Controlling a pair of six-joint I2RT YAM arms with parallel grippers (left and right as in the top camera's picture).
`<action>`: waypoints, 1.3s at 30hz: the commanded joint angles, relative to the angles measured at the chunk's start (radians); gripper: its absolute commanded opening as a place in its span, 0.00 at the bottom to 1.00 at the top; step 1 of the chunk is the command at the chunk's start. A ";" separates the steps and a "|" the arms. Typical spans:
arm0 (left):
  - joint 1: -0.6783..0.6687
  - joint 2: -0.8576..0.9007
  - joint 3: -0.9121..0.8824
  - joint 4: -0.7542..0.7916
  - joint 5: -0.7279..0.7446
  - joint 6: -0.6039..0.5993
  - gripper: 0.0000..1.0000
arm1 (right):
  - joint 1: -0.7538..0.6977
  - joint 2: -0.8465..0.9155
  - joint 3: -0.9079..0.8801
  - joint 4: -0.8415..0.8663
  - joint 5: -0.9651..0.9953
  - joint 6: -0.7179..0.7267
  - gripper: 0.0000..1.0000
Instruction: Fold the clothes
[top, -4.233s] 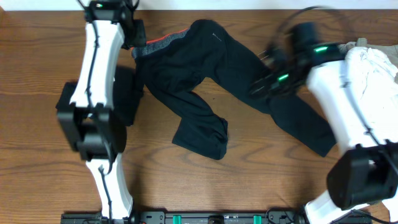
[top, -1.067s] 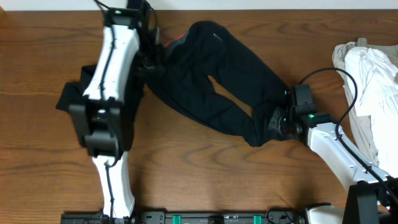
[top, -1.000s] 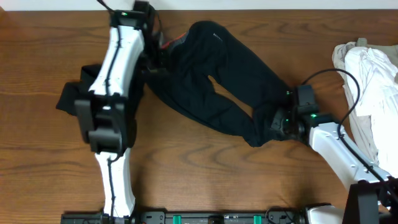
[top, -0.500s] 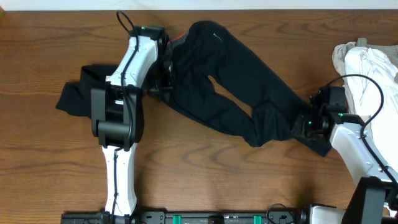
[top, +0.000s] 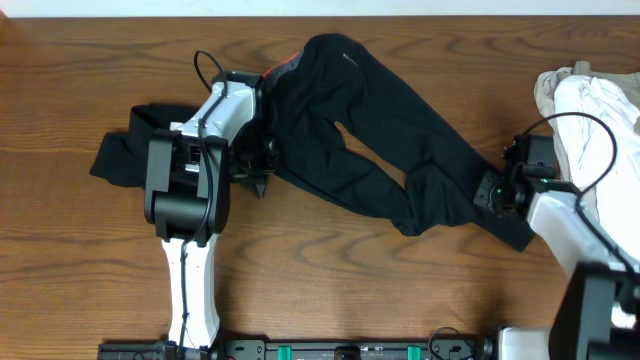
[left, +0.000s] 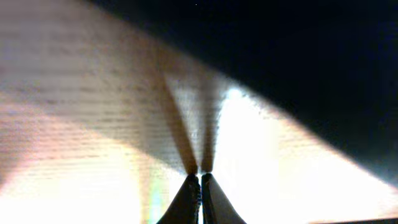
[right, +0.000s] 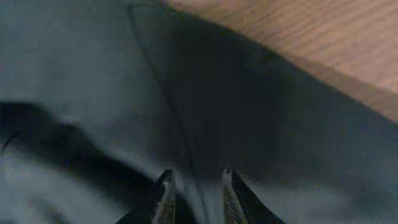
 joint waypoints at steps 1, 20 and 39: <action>-0.015 0.009 -0.030 0.014 -0.012 -0.010 0.06 | -0.015 0.098 -0.001 0.061 0.031 -0.007 0.23; -0.033 -0.438 -0.029 0.010 -0.012 -0.009 0.38 | -0.171 0.527 0.438 0.241 -0.029 -0.189 0.37; -0.033 -0.446 -0.030 0.282 -0.014 0.007 0.65 | -0.091 0.130 0.652 -0.646 -0.345 -0.195 0.79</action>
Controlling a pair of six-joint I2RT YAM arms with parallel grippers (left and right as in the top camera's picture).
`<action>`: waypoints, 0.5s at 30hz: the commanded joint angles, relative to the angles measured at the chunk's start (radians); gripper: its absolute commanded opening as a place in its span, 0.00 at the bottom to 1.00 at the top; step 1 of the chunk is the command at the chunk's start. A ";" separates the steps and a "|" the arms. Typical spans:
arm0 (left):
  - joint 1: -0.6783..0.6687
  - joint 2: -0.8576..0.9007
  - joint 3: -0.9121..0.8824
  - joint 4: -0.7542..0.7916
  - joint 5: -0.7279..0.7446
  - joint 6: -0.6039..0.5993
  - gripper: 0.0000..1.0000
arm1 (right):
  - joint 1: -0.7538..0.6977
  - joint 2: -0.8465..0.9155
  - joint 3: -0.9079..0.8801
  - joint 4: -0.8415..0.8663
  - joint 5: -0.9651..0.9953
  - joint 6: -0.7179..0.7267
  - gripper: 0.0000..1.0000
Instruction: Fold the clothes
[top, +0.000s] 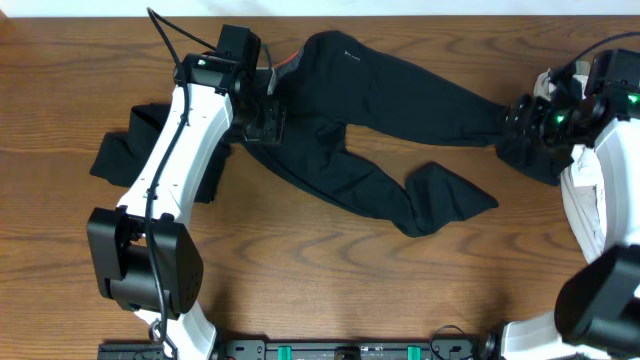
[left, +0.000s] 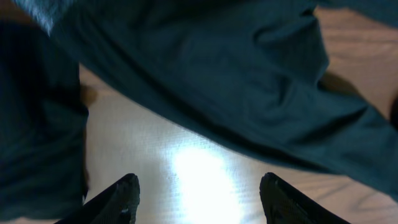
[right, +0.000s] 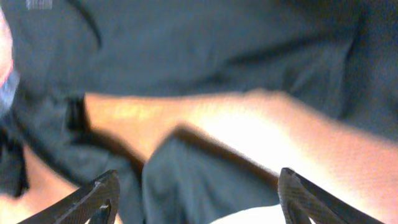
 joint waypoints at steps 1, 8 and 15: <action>0.002 0.003 0.002 0.028 -0.009 0.003 0.65 | 0.076 0.019 -0.049 -0.058 0.040 -0.011 0.78; 0.002 0.003 0.002 0.051 -0.009 0.003 0.65 | 0.240 0.024 -0.341 0.146 0.039 0.035 0.75; 0.002 0.003 0.002 0.046 -0.009 0.003 0.65 | 0.324 0.024 -0.516 0.445 0.136 0.123 0.64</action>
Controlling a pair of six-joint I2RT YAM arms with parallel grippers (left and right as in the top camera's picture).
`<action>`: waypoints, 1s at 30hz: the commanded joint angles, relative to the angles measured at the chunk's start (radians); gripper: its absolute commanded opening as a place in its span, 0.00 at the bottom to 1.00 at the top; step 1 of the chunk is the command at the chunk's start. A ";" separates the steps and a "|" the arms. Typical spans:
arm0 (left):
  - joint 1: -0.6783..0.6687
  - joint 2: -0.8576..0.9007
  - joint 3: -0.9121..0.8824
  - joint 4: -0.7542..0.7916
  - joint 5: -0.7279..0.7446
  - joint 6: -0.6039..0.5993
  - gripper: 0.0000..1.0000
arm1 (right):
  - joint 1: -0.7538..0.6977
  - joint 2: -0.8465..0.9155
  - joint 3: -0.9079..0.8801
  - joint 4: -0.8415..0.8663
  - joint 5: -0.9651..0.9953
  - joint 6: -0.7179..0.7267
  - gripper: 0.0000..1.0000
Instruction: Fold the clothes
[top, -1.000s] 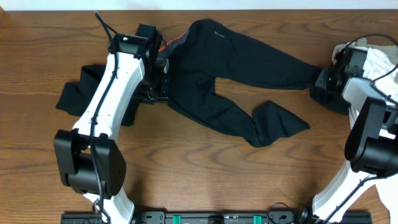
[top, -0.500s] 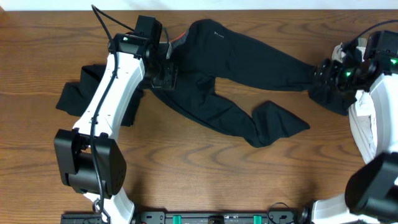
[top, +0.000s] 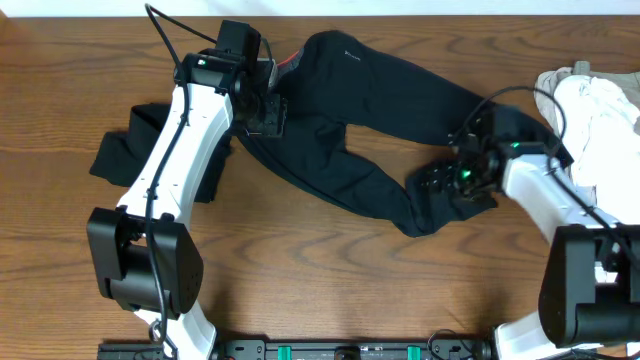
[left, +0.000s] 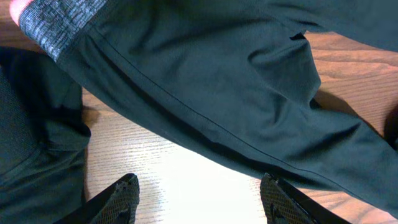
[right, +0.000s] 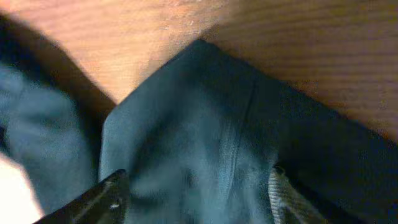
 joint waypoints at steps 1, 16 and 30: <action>0.002 0.003 0.002 -0.007 -0.008 0.003 0.65 | 0.014 -0.003 -0.037 0.048 0.080 0.072 0.57; 0.002 0.005 0.000 -0.008 -0.009 0.006 0.65 | -0.026 -0.089 0.003 -0.051 0.124 0.046 0.01; 0.001 0.060 -0.203 0.230 -0.006 0.022 0.65 | -0.069 -0.410 -0.002 -0.179 0.117 0.027 0.22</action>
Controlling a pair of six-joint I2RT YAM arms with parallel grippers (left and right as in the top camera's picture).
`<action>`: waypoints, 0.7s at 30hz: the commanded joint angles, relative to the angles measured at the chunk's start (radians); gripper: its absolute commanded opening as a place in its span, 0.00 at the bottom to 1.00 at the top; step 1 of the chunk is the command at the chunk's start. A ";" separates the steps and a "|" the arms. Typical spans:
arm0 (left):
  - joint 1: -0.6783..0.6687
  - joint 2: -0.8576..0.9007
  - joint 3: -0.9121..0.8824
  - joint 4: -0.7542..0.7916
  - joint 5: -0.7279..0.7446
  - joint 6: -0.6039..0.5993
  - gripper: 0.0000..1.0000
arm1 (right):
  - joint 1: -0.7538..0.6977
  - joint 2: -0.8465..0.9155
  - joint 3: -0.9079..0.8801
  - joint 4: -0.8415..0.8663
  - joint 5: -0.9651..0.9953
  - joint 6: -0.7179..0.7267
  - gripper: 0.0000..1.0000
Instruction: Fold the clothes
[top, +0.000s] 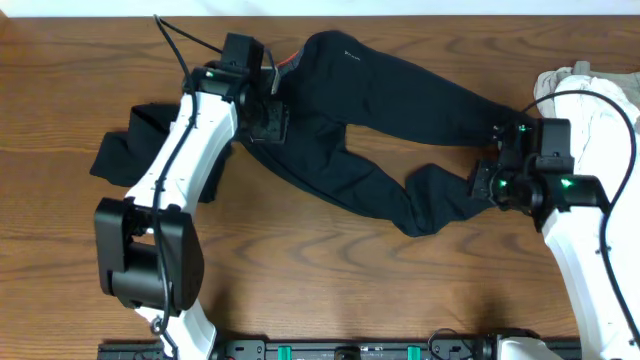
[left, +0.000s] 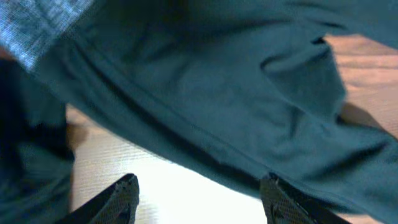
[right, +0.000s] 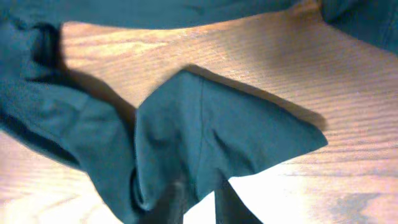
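Black pants lie spread across the wooden table, waistband at the top left and both legs running right. My left gripper hovers open just below the waistband; in its wrist view the gripper is wide open over bare wood, with the pants ahead. My right gripper sits at the folded end of the lower leg. In the right wrist view the gripper is closed on the edge of that leg end.
A second dark garment lies at the left, partly under my left arm. A pile of white and beige clothes sits at the right edge, next to my right arm.
My right gripper was wide open over the lower leg's end; now it is closed on that end and sits slightly further right. My left gripper stays open by the waistband.
First my left gripper was shut by the pants' left side and my right gripper pinched a leg end at the lower right. Then both were open, the upper leg stretched right toward the white pile. My right gripper then moved to the lower leg's end and now grips it.
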 joint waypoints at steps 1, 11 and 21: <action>0.001 0.048 -0.067 0.055 -0.003 0.019 0.65 | 0.009 0.030 0.001 0.005 -0.001 -0.006 0.29; 0.001 0.158 -0.122 0.126 0.040 0.031 0.64 | 0.054 0.309 0.000 0.222 -0.001 0.076 0.45; 0.001 0.195 -0.122 0.118 0.040 0.030 0.64 | 0.067 0.475 0.000 0.337 -0.006 0.092 0.43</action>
